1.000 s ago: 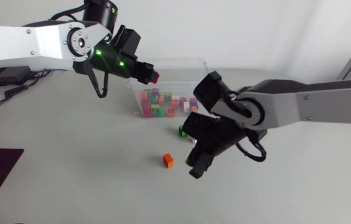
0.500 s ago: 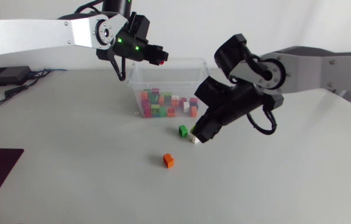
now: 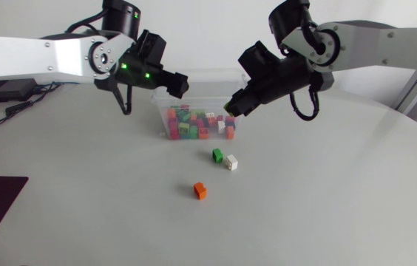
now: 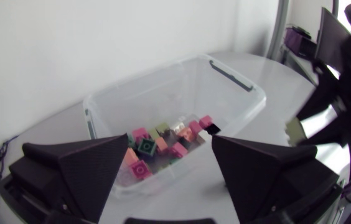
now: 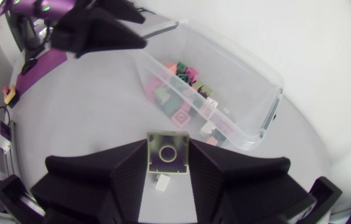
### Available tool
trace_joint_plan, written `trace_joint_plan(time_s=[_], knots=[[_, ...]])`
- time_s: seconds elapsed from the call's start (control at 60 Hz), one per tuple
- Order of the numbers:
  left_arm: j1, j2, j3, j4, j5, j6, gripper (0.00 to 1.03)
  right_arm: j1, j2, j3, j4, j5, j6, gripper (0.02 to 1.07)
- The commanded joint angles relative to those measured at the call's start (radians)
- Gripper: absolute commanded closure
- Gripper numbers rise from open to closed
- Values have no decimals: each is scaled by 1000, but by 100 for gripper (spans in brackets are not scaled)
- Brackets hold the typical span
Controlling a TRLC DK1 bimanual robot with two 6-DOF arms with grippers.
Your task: Place the duplo bricks in the container
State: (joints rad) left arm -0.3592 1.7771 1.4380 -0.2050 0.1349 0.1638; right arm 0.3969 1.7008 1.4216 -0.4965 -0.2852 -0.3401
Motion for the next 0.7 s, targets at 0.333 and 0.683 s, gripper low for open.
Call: trace_joint_plan(time_s=[0.333, 0.683], knots=[[-107, -131, -309, -160, 115, 333, 5, -40, 168, 172, 98, -3, 73, 87], [-153, -50, -369, -172, 120, 387, 5, -23, 255, 232, 240, -12, 113, 87]])
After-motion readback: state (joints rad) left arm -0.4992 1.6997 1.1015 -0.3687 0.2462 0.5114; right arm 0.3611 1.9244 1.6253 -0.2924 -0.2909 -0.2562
